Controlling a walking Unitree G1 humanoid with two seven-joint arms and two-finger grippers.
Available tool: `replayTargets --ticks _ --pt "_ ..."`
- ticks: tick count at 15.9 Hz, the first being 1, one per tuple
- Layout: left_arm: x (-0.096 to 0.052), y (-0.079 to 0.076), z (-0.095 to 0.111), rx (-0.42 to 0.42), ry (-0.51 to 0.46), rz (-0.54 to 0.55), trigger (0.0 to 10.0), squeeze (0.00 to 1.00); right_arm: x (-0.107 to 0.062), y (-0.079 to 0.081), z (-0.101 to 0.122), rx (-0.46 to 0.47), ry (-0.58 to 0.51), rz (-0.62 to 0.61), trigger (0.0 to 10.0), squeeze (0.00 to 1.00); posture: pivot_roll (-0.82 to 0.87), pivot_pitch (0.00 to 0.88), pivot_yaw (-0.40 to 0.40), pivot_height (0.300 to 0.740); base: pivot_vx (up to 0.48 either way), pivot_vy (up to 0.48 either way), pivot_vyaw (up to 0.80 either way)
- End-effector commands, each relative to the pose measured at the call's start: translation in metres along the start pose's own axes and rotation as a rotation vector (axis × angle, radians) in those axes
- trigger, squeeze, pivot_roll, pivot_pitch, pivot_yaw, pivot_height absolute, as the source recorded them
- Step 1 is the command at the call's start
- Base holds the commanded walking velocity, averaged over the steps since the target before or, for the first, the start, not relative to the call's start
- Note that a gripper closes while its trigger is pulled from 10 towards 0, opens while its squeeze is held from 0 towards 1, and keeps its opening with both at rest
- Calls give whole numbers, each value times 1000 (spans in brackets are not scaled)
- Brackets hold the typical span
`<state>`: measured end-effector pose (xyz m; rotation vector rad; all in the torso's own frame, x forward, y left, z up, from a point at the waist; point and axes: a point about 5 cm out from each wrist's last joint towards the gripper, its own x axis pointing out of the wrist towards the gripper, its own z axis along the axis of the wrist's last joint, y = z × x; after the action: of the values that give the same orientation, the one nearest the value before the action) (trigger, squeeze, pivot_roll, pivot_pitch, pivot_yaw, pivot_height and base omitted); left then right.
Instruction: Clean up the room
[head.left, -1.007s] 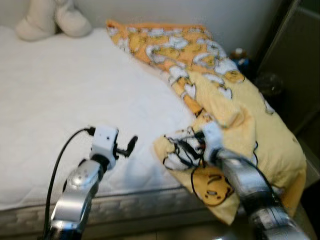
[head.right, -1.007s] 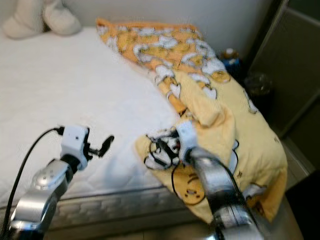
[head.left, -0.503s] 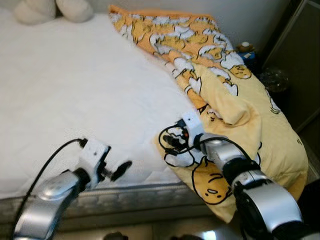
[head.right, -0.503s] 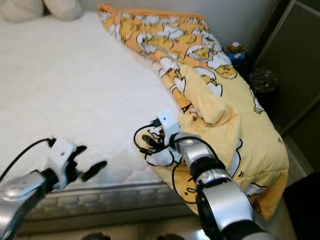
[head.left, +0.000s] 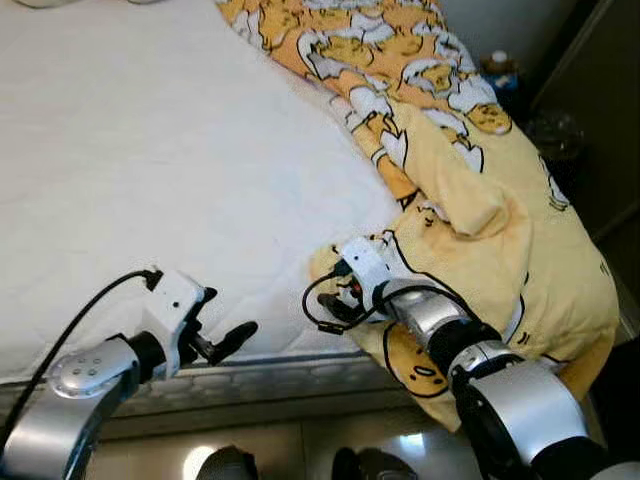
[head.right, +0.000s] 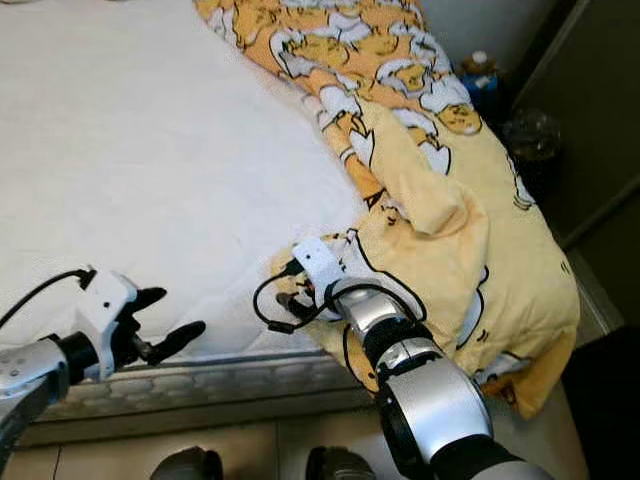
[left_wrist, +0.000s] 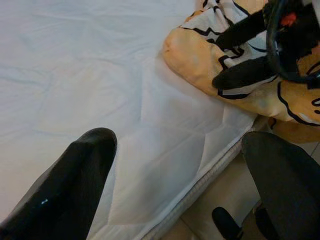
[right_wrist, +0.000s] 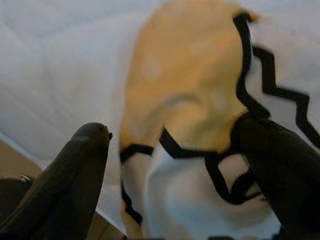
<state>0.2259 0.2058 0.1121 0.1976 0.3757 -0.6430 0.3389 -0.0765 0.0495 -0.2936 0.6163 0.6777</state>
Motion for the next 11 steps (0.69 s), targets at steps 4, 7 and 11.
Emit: replayTargets --ticks 4,7,11 --pt "-4 -3 -2 19 45 -25 10000 0 0 0 -16 4 36 -59 4784 0 127 175 -78 740 0 0 0" --pt "-3 -4 0 9 38 -21 10000 0 -1 -2 -20 17 49 -64 0 0 122 168 -85 740 0 0 0" --pt "-2 -3 0 4 34 2 10000 0 -3 -7 -20 34 34 -69 0 0 118 167 -86 740 0 0 0"
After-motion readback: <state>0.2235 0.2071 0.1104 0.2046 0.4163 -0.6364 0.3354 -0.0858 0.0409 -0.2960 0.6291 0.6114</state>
